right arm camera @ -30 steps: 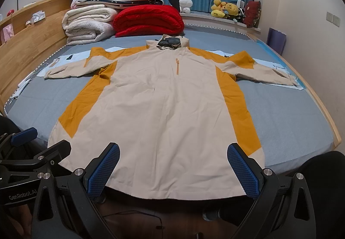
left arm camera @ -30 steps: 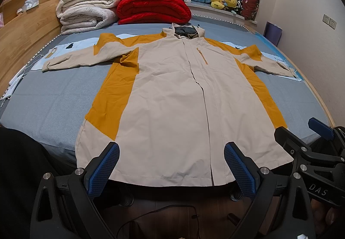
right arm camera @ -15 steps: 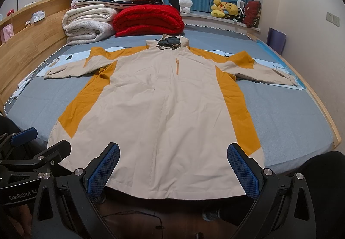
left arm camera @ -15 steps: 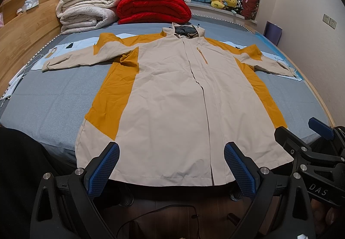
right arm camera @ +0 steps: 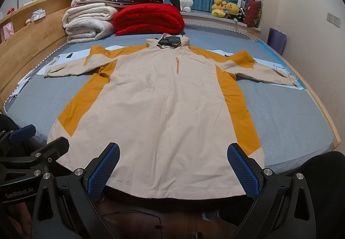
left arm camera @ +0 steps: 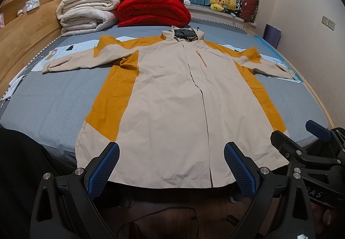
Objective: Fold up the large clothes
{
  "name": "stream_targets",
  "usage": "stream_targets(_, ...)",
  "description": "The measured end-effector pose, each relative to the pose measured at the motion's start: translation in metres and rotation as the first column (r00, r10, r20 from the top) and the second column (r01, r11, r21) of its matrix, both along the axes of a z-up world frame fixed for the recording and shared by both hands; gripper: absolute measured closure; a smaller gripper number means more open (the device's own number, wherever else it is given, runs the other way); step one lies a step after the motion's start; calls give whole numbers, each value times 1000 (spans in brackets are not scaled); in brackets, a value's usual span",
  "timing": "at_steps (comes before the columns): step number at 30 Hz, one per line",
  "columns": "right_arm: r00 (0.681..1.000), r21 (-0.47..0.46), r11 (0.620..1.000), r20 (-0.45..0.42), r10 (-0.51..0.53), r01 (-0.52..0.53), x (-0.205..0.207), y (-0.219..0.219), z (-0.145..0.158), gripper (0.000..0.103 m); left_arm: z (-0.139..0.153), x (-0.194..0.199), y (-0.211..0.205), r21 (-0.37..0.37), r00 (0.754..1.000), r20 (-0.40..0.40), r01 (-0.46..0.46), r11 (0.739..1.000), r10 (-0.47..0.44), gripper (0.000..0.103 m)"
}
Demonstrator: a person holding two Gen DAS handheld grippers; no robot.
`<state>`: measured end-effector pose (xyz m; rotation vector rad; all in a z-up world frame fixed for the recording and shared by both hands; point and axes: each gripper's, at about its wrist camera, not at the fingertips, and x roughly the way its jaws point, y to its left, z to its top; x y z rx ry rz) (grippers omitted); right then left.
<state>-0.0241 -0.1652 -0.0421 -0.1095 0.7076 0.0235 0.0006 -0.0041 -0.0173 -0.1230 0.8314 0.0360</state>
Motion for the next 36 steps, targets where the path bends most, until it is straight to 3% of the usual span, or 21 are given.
stream_targets(4, 1000, 9, 1000, -1, -2, 2, 0, 0, 0, 4, 7, -3, -1, 6, 1000, 13, 14, 1000, -14, 9)
stream_targets(9, 1000, 35, 999, -3, -9, 9, 1, -3, 7, 4, 38, -2, 10, -19, 999, 19, -38, 999, 38, 12)
stream_targets(14, 999, 79, 996, 2, -33, 33, 9, -15, 21, 4, 70, 2, 13, 33, 986, 159, -58, 998, 52, 12)
stream_targets(18, 999, 107, 994, 19, -34, 31, 30, -26, 38, 4, 80, 32, 27, 40, 975, 213, -67, 997, 57, 17)
stream_targets(23, 999, 126, 992, 40, 9, -14, 83, -28, 62, 16, 87, 92, 59, 6, 970, 218, -111, 994, 107, 26)
stream_targets(28, 998, 120, 992, 54, 24, -30, 146, -27, 77, 24, 83, 153, 85, 36, 965, 239, -116, 993, 104, 29)
stream_targets(36, 998, 127, 990, 29, 61, -64, 263, -20, 86, 46, 61, 244, 172, 12, 970, 173, -174, 985, 170, 59)
